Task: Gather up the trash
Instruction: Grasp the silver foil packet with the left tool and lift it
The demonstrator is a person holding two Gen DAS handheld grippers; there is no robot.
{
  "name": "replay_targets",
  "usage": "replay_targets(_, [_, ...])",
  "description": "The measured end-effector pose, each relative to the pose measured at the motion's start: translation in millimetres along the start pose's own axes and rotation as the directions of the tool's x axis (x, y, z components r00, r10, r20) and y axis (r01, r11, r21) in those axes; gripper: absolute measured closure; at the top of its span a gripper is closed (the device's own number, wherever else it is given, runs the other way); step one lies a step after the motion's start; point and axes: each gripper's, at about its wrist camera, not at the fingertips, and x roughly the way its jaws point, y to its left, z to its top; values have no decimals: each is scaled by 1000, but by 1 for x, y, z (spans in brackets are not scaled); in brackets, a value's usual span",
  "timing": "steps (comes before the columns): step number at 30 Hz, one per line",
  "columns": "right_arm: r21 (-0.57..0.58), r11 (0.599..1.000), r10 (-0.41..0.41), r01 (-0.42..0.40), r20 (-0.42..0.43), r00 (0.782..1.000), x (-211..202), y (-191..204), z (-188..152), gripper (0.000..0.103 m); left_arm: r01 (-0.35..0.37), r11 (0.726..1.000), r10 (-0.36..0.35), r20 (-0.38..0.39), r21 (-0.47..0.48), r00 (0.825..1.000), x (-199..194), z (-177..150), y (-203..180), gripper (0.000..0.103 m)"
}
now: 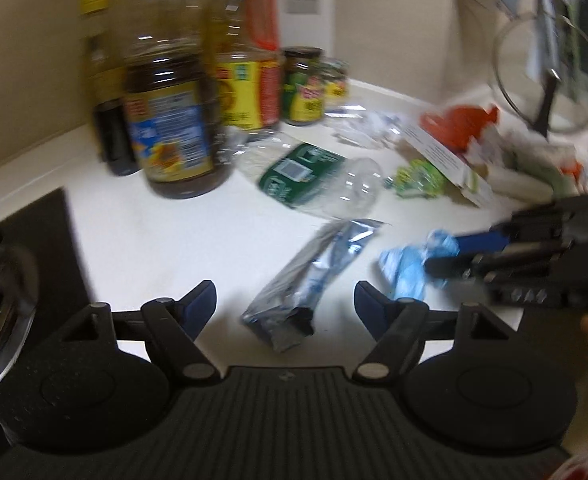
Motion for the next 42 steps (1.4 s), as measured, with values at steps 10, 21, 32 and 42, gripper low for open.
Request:
replay_targets(10, [95, 990, -106, 104, 13, 994, -26, -26, -10, 75, 4, 955, 24, -91, 296, 996, 47, 19, -30, 57])
replay_targets(21, [146, 983, -117, 113, 20, 993, -45, -35, -25, 75, -13, 974, 45, -139, 226, 989, 42, 17, -33, 85])
replay_targets(32, [155, 986, -64, 58, 35, 997, -83, -42, -45, 75, 96, 991, -106, -110, -92, 988, -16, 0, -67, 86])
replay_targets(42, [114, 993, -22, 25, -31, 999, -136, -57, -95, 75, 201, 958, -229, -125, -206, 965, -51, -30, -138, 86])
